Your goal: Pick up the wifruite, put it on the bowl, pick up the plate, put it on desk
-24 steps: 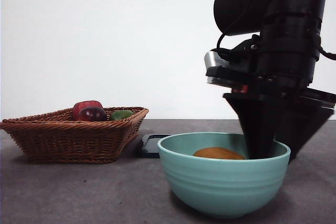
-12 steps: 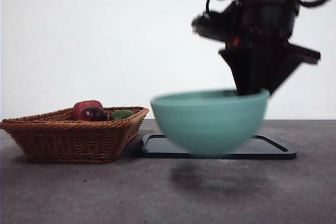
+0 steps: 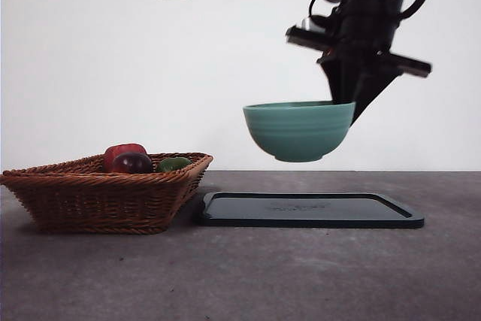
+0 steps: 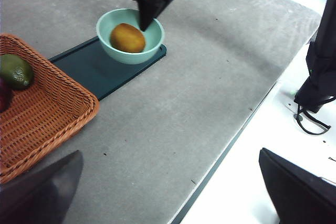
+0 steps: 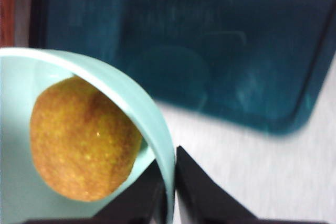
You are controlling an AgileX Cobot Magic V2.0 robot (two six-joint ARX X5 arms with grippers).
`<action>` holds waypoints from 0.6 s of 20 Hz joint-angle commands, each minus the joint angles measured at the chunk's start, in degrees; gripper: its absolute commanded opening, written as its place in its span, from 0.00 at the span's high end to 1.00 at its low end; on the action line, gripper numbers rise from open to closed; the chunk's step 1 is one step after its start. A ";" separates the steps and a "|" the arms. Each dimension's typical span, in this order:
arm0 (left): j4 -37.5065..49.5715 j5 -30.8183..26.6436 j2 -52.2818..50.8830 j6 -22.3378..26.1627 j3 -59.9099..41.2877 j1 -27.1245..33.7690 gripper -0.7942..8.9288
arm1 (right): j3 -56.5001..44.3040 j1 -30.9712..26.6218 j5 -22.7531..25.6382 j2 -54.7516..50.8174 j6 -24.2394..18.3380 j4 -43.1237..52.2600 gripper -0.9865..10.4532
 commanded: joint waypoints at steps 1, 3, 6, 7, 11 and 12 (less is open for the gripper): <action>0.68 -0.35 0.11 -0.11 0.52 -0.63 0.37 | 4.92 -0.35 -0.24 5.84 -1.53 0.33 0.91; 0.68 -0.35 0.11 -0.13 0.52 -0.63 0.37 | 8.15 -0.79 -0.31 10.38 -1.60 0.96 0.91; 0.66 -0.35 0.11 -0.13 0.52 -0.63 0.37 | 9.57 -1.42 -0.48 14.97 -1.86 3.58 0.91; 0.66 -0.35 0.11 -0.13 0.52 -0.63 0.37 | 9.57 -1.53 -0.68 16.06 -2.05 4.17 0.91; 0.66 -0.35 0.11 -0.13 0.52 -0.63 0.37 | 9.57 -1.62 -1.64 17.97 -3.30 4.04 0.91; 0.68 -0.35 0.11 -0.13 0.52 -0.63 0.37 | 9.57 -1.57 -1.53 17.97 -3.63 4.37 0.91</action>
